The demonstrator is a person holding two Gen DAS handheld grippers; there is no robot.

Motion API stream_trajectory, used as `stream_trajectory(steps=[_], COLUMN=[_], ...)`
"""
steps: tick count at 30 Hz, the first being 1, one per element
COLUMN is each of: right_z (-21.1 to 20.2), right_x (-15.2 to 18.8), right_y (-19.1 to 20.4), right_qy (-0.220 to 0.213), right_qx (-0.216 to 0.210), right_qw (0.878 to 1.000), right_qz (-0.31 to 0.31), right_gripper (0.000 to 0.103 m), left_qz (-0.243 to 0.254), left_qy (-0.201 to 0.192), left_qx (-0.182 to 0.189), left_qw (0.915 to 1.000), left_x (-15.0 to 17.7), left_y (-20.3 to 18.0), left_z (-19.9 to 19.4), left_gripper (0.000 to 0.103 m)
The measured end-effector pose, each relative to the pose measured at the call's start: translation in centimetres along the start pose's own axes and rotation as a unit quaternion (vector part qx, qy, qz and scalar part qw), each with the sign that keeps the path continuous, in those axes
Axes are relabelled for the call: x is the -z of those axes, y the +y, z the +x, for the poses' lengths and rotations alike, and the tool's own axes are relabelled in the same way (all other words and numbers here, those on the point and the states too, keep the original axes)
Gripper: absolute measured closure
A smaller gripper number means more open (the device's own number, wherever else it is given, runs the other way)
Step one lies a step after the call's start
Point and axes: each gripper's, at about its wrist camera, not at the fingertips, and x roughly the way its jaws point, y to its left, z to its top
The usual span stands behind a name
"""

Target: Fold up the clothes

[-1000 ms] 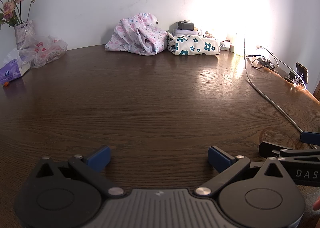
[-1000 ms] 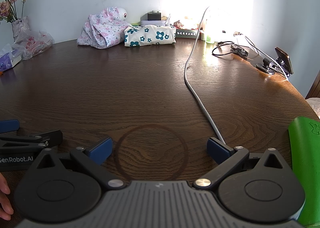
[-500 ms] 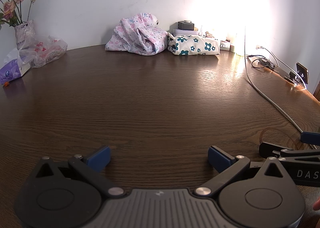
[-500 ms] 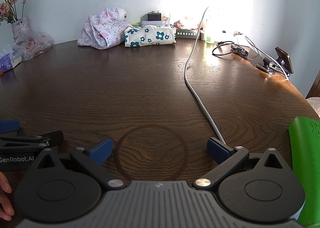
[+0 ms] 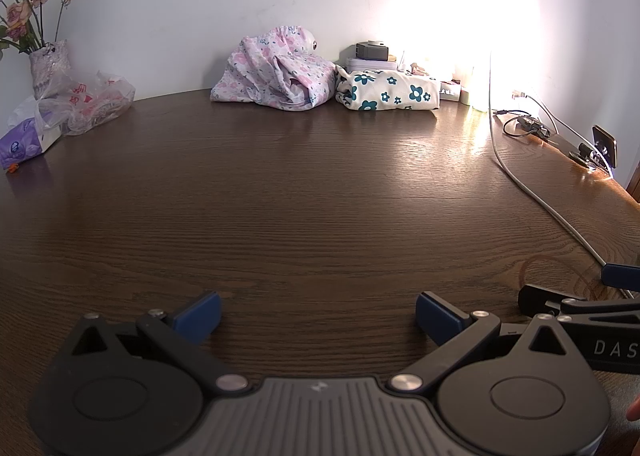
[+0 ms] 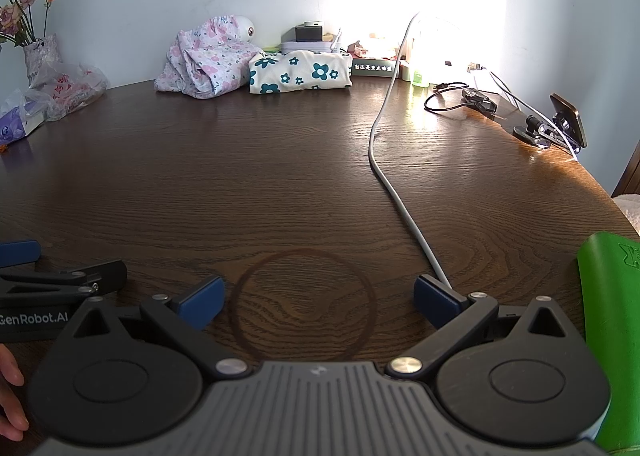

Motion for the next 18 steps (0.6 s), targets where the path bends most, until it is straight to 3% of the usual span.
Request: stream_trajectory(steps=[18], right_z=[0.0], right_x=[-0.04], right_y=[0.07], right_qy=[0.001], right_qx=[0.002], right_qw=[1.0], right_qz=[-0.001], right_gripper=[0.001], left_qz=[0.0], left_qy=[0.0], left_qx=[0.0], left_qw=[1.0], left_x=[-0.01], left_y=[0.0], left_z=[0.02], left_gripper=[0.0])
